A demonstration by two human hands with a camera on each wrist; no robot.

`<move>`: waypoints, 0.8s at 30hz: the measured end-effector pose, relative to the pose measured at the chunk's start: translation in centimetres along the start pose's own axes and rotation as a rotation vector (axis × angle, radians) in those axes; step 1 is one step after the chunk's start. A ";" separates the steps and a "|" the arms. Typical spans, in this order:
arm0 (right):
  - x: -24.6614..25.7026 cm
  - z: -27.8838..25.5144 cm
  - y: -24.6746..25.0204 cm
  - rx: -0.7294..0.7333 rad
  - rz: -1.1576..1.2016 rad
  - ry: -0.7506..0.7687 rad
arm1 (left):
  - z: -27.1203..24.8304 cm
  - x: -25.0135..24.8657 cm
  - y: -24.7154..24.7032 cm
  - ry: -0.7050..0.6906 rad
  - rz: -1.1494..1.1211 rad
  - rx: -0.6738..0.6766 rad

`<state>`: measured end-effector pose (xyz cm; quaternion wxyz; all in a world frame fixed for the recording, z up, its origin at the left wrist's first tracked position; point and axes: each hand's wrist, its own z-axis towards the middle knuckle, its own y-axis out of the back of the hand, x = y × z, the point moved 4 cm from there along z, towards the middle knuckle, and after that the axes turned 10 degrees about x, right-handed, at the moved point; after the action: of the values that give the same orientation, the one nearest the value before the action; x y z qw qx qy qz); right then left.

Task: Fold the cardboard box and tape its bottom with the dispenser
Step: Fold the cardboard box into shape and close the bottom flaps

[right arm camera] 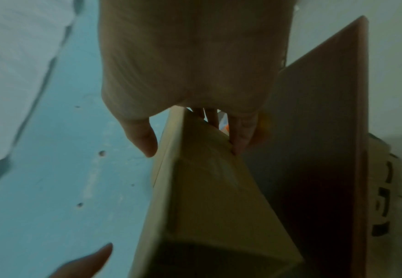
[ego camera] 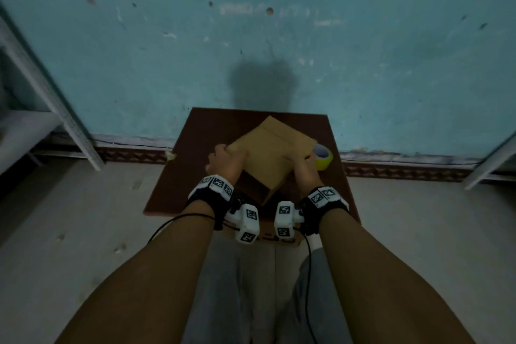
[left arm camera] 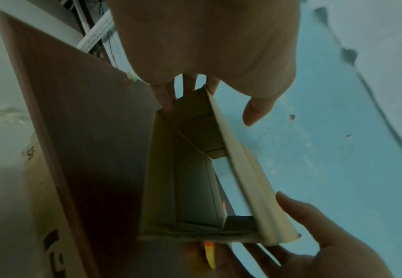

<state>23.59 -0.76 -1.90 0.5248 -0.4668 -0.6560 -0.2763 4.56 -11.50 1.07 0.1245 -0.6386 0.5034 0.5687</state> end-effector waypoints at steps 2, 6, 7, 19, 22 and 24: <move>1.6 -1.0 -0.8 -0.015 -0.017 0.051 | -1.0 -0.7 1.0 -0.035 -0.010 -0.002; 4.1 -1.3 -1.1 -0.053 0.022 0.060 | -1.1 -1.7 2.3 -0.094 -0.099 -0.028; 4.4 -0.9 -1.0 -0.054 0.014 0.062 | -0.9 -1.8 2.3 -0.099 -0.133 -0.029; 4.3 5.2 -0.3 -0.096 -0.015 0.081 | 4.4 -2.4 0.5 -0.261 -0.380 -0.096; 4.1 7.4 -1.0 0.013 -0.126 0.117 | 6.5 -1.6 -0.3 -0.293 -0.391 -0.141; 3.3 8.8 -1.7 0.078 -0.103 0.087 | 8.4 -0.8 -0.9 -0.304 -0.388 -0.164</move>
<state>18.18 7.12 -1.21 0.5557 -0.3990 -0.6660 -0.2972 0.33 -4.54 -1.35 0.2533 -0.6384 0.2991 0.6624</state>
